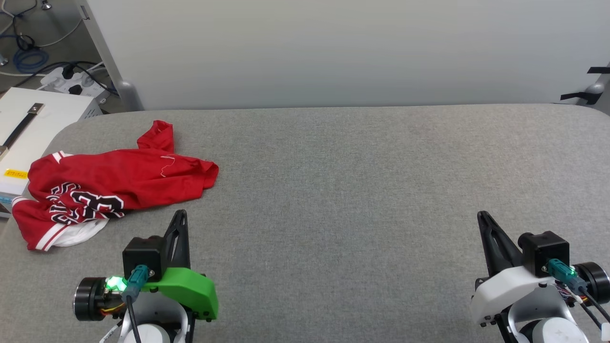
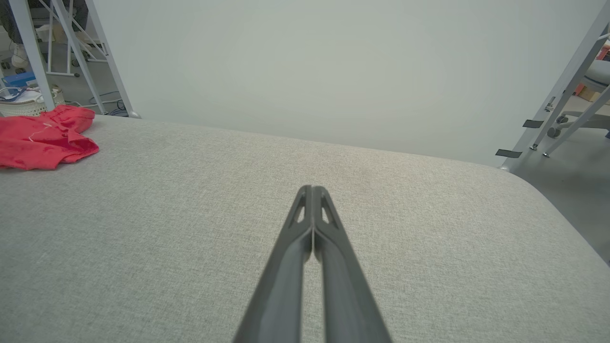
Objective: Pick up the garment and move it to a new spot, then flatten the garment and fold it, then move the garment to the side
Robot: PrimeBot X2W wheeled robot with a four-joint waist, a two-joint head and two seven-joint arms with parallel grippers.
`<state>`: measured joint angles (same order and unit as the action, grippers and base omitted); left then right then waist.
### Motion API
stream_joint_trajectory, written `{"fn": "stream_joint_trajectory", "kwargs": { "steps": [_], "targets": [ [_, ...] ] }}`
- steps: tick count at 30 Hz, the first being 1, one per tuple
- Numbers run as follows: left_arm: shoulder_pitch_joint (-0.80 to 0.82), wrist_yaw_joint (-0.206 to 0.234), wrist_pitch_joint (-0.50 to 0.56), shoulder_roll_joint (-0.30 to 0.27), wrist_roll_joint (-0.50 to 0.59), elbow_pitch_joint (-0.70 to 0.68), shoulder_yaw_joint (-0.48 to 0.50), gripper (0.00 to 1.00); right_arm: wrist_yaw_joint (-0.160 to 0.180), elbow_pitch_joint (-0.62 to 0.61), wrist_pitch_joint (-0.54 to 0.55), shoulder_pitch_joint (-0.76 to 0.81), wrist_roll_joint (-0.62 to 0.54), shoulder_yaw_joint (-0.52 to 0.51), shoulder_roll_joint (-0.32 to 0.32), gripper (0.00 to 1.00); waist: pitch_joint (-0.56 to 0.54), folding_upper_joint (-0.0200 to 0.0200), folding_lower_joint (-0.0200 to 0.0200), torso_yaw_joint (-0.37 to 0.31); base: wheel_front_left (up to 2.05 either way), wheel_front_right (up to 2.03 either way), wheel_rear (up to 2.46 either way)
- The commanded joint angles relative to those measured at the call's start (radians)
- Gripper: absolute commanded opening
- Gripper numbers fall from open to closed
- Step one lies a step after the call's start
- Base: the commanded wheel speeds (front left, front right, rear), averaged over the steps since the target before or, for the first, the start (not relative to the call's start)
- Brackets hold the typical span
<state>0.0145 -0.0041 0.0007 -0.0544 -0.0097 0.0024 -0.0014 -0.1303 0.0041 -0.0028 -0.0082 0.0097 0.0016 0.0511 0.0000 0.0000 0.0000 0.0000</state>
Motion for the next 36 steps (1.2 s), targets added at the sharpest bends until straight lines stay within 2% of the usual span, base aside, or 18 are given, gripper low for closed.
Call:
{"fn": "stream_joint_trajectory", "kwargs": {
  "steps": [1, 28, 29, 36],
  "targets": [
    [-0.015, 0.004, -0.001, 0.004, 0.010, -0.002, 0.001, 0.00, 0.000, -0.004, 0.003, 0.008, -0.010, -0.002, -0.001, 0.00, 0.000, 0.0000, 0.0000, 0.000, 0.00, 0.00, 0.00],
    [-0.015, 0.004, -0.001, 0.004, 0.010, -0.002, 0.001, 0.00, 0.000, -0.004, 0.003, 0.008, -0.010, -0.002, -0.001, 0.00, 0.000, 0.0000, 0.0000, 0.000, 0.00, 0.00, 0.00],
    [0.000, 0.000, 0.000, 0.000, 0.000, 0.000, 0.000, 1.00, 0.000, 0.000, 0.000, 0.000, 0.000, 0.000, 0.000, 1.00, 0.000, 0.0000, 0.0000, 0.000, 0.00, 0.00, 0.00],
    [0.000, 0.006, -0.007, 0.000, -0.003, -0.001, 0.000, 1.00, 0.000, 0.001, -0.007, 0.001, 0.005, -0.004, 0.000, 1.00, 0.001, 0.0000, 0.0000, 0.000, 0.00, 0.00, 0.00]
  ]
}}
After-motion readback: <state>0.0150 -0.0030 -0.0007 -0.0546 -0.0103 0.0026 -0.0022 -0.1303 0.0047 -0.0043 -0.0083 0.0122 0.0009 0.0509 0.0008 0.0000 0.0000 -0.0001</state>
